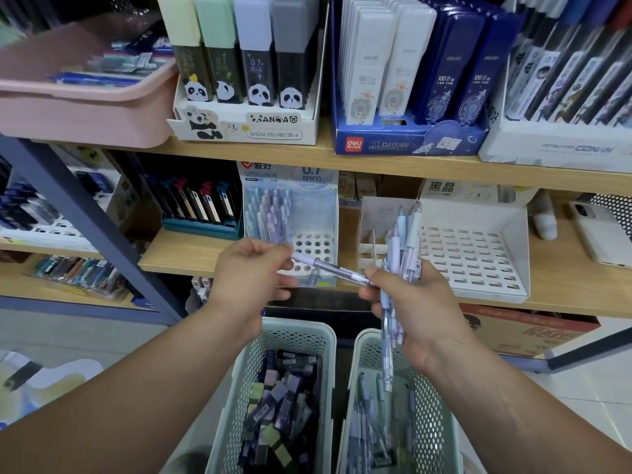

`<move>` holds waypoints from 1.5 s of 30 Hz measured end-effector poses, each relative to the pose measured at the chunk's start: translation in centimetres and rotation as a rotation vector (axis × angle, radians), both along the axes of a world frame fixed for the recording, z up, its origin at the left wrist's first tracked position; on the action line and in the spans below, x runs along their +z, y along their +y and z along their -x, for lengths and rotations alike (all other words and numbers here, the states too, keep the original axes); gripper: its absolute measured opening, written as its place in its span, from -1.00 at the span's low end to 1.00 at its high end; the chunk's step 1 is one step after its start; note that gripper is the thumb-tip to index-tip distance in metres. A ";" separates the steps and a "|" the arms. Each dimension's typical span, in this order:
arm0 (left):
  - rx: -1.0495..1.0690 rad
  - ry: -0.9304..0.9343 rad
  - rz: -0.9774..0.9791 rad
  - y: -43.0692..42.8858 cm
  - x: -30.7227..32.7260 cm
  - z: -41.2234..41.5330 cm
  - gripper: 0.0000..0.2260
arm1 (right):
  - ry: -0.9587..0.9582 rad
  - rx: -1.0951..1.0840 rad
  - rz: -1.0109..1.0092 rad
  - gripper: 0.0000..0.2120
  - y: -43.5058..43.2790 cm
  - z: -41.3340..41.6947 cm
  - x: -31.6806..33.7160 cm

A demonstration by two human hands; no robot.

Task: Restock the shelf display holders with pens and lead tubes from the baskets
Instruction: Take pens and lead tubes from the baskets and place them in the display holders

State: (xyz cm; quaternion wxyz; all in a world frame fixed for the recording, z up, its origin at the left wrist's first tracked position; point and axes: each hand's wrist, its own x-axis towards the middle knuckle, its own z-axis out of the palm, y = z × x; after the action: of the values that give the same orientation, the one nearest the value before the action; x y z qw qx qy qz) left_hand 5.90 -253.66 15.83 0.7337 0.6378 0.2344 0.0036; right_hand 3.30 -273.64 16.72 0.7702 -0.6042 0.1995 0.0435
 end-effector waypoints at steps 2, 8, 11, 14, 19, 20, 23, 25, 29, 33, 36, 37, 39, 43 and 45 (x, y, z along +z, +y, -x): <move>0.000 -0.030 -0.299 0.1 -0.2 0.3 -0.77 | -0.003 -0.007 0.019 -0.74 -0.1 0.0 -0.1; -0.197 -0.865 -1.259 0.1 -0.1 1.3 -0.68 | -0.014 0.001 0.061 -0.73 0.0 0.0 -0.3; -0.520 -0.986 -1.332 -1.4 -0.9 2.4 -0.67 | -0.049 0.030 0.148 -0.73 0.7 0.4 -0.7; -0.618 -0.970 -1.309 -1.9 -1.4 2.7 -0.73 | -0.070 0.063 0.164 -0.75 1.3 0.7 -1.0; -0.639 -0.965 -1.304 -1.8 -1.1 2.5 -0.82 | -0.073 0.048 0.153 -0.77 1.3 0.8 -1.0; -0.639 -0.946 -1.301 -1.7 -1.0 2.4 -0.83 | -0.074 0.036 0.156 -0.77 1.2 0.7 -1.0; -0.539 -0.829 -1.257 -0.7 -0.4 1.8 -0.86 | -0.068 0.022 0.155 -0.79 0.8 0.5 -0.9; -0.371 -0.700 -1.152 0.4 0.0 1.0 -0.88 | -0.056 0.028 0.165 -0.78 0.5 0.4 -0.9; -0.017 -0.508 -0.851 2.9 0.5 -0.7 -0.82 | -0.036 0.039 0.170 -0.77 0.3 0.5 -0.9; 0.051 -0.455 -0.774 3.9 -0.1 -1.4 -0.84 | -0.033 0.044 0.185 -0.80 0.4 0.5 -0.7; 0.022 -0.456 -0.816 3.8 -0.6 -1.4 -0.81 | -0.035 0.056 0.194 -0.81 0.6 0.6 -0.6; 0.016 -0.463 -0.823 3.7 -0.6 -1.5 -0.80 | -0.036 0.058 0.194 -0.81 0.6 0.6 -0.6; 0.013 -0.474 -0.824 3.7 -0.6 -1.6 -0.81 | -0.035 0.060 0.194 -0.83 0.6 0.6 -0.6; 0.022 -0.484 -0.876 4.1 -0.3 -2.0 -0.82 | -0.032 0.067 0.193 -0.83 0.5 0.7 -0.6; 0.014 -0.470 -0.907 4.2 -0.4 -2.2 -0.83 | -0.027 0.077 0.185 -0.83 0.5 0.7 -0.5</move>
State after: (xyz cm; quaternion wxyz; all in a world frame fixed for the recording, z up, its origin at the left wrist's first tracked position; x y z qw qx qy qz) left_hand 8.07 -249.42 15.45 0.4159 0.8724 0.0423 0.2534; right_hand 2.64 -273.18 16.19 0.7116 -0.6804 0.1690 0.0461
